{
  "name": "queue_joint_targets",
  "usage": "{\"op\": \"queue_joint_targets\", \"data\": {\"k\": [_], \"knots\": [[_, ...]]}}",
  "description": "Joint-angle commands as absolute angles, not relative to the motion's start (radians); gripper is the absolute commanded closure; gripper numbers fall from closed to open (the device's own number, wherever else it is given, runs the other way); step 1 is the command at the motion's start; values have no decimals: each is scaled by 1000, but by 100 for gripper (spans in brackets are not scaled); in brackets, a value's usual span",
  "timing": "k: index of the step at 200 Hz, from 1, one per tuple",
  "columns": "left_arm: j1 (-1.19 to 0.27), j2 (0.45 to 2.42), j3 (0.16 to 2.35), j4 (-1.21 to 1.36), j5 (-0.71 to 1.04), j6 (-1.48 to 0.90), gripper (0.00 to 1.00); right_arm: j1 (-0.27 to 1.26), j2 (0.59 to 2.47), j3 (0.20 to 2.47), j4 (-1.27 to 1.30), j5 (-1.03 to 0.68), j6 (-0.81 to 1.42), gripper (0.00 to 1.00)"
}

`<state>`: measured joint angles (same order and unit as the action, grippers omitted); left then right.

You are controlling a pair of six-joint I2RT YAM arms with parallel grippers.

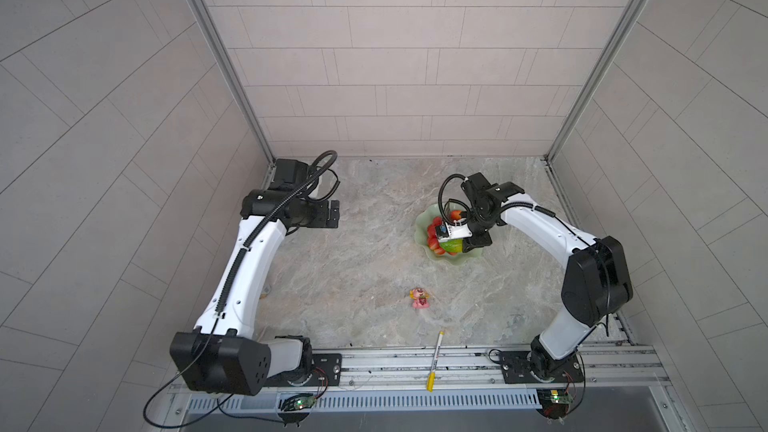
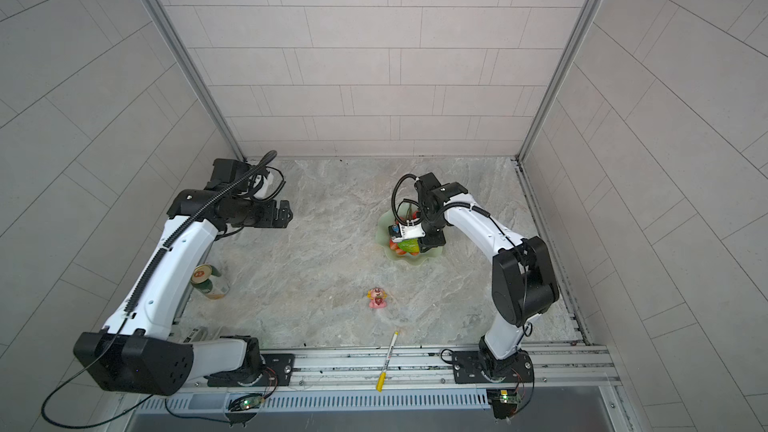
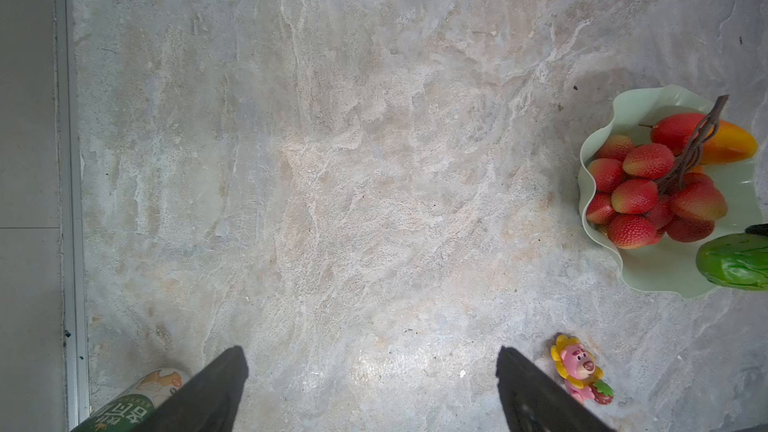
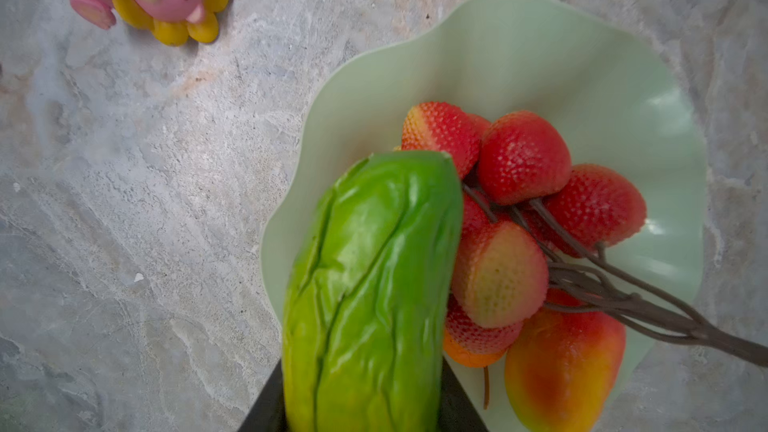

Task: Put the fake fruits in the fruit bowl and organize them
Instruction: 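Lower the bitter melon into the bowl and open the right gripper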

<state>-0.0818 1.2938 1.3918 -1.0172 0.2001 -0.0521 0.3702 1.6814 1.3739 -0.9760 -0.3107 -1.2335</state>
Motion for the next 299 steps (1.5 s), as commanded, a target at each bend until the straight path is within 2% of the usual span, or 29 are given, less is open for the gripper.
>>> {"op": "queue_joint_targets", "data": {"k": [1, 24, 28, 30, 31, 33, 37, 89, 142, 204, 246, 299], "knots": [[-87, 1272, 1386, -1015, 187, -46, 0, 371, 1678, 1369, -1010, -329, -1230, 68], [-86, 1279, 1391, -1015, 193, -45, 0, 371, 1668, 1354, -996, -324, -1218, 62], [-87, 1280, 1393, -1015, 194, -46, 0, 371, 1666, 1348, -988, -325, -1210, 46], [-87, 1281, 1393, -1015, 193, -46, 0, 370, 1665, 1346, -982, -326, -1204, 31], [-88, 1281, 1394, -1015, 193, -46, 0, 371, 1665, 1345, -979, -326, -1201, 18], [-88, 1282, 1393, -1015, 194, -46, 0, 370, 1663, 1343, -973, -325, -1196, 6], [-87, 1281, 1394, -1015, 196, -46, 0, 371, 1662, 1340, -964, -329, -1185, 1], [-87, 1278, 1394, -1020, 193, -45, 0, 371, 1627, 1341, -940, -350, -1150, 0], [-87, 1279, 1396, -1020, 195, -45, 0, 367, 1491, 1327, -877, -349, -1098, 0], [-87, 1278, 1390, -1016, 198, -46, 0, 366, 1391, 1180, -747, -206, -1042, 0], [-87, 1281, 1390, -1012, 204, -48, 0, 365, 1412, 1151, -717, -86, -976, 0], [-89, 1275, 1388, -1015, 198, -47, 0, 365, 1458, 1154, -686, -84, -952, 0]]}}
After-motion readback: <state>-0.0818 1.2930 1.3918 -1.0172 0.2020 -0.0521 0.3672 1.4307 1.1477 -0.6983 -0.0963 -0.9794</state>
